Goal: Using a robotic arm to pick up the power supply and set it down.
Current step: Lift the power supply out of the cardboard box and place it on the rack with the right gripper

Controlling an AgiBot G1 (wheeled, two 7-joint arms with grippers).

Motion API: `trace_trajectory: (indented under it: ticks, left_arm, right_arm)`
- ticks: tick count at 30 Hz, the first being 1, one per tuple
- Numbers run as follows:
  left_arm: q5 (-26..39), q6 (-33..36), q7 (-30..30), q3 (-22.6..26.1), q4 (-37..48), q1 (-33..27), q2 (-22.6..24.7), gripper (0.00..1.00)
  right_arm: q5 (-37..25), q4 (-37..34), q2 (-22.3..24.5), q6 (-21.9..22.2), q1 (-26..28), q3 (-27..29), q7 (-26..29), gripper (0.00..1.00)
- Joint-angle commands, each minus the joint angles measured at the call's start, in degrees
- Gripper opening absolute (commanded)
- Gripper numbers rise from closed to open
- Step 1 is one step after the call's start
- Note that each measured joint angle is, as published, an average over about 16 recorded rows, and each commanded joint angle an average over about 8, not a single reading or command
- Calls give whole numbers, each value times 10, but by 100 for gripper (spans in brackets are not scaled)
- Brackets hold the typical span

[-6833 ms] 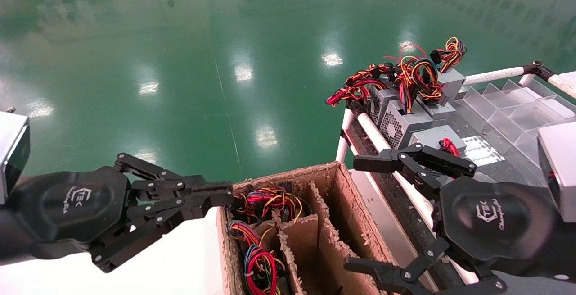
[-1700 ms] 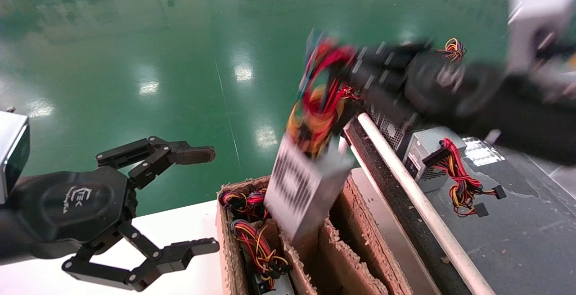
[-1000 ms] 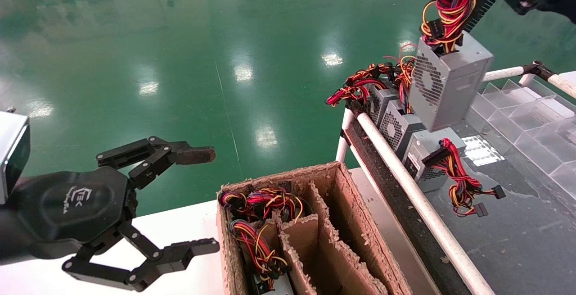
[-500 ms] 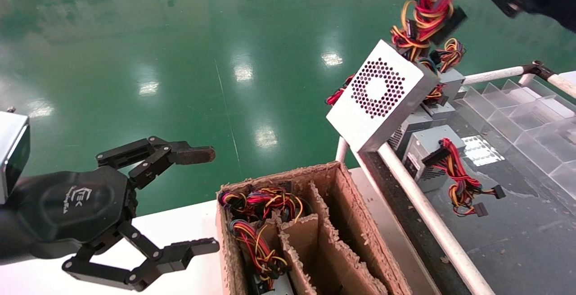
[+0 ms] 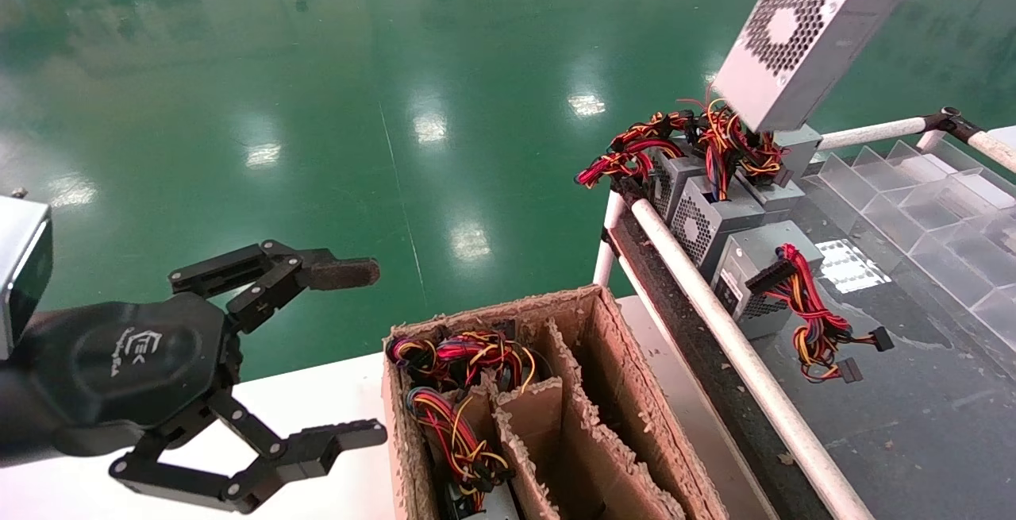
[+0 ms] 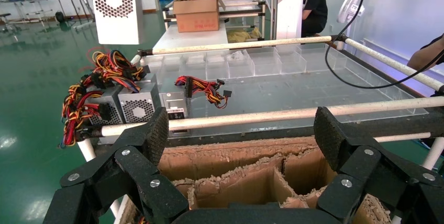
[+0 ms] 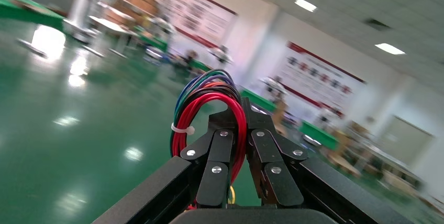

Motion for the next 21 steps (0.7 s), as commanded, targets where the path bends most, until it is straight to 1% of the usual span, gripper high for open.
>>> trace_trajectory:
  ticks: [1, 6, 10, 16, 21]
  left_arm:
    - [0, 0, 0, 0, 0, 0, 0, 100]
    - [0, 0, 0, 0, 0, 0, 0, 100]
    - [0, 0, 0, 0, 0, 0, 0, 100]
    - [0, 0, 0, 0, 0, 0, 0, 100]
    - [0, 0, 0, 0, 0, 0, 0, 100]
  right_arm:
    - [-10, -32, 1, 8, 15, 1, -28, 0]
    - [-28, -102, 12, 23, 42, -1, -85, 0]
    - [-42, -151, 23, 29, 56, -5, -116, 0]
    - [-63, -214, 36, 22, 64, -17, -136, 0]
    - [-76, -251, 35, 17, 63, -27, -147, 0]
